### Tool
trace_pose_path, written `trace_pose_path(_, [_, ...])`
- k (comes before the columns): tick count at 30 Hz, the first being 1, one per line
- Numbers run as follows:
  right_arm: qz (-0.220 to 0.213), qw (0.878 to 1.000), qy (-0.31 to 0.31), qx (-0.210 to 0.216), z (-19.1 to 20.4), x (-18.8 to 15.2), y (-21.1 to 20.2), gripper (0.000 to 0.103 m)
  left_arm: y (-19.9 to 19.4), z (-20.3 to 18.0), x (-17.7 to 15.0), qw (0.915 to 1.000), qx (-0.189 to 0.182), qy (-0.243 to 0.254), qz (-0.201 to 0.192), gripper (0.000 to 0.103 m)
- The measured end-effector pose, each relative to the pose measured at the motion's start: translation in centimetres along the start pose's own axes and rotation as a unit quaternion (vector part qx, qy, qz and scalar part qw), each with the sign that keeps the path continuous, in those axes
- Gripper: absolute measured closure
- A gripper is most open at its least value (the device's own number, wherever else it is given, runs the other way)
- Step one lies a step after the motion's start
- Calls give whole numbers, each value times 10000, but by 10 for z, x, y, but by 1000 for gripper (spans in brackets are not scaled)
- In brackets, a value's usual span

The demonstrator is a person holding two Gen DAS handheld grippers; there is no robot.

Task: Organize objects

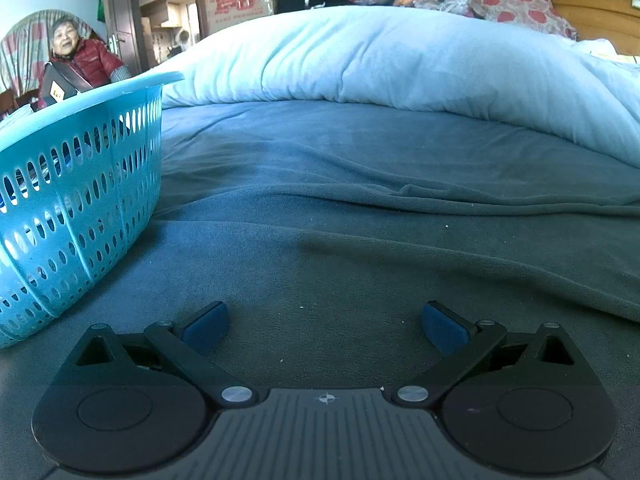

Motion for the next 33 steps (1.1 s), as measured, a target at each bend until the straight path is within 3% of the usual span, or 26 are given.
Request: trace_pose_path(33, [0,10000,-2,-1,0,3,4,0,1,-1,1,10000,-12,-11,6,0])
Point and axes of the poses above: each gripper's, at about its wrist camera, not at the fingertips, and y roughly the way its jaws point, z to its left, x to its top, the point moved 6 cm from there along y, roughly the way its jaws point, and after that the axes turned 5 degrees about x, right-handed, at the moved point
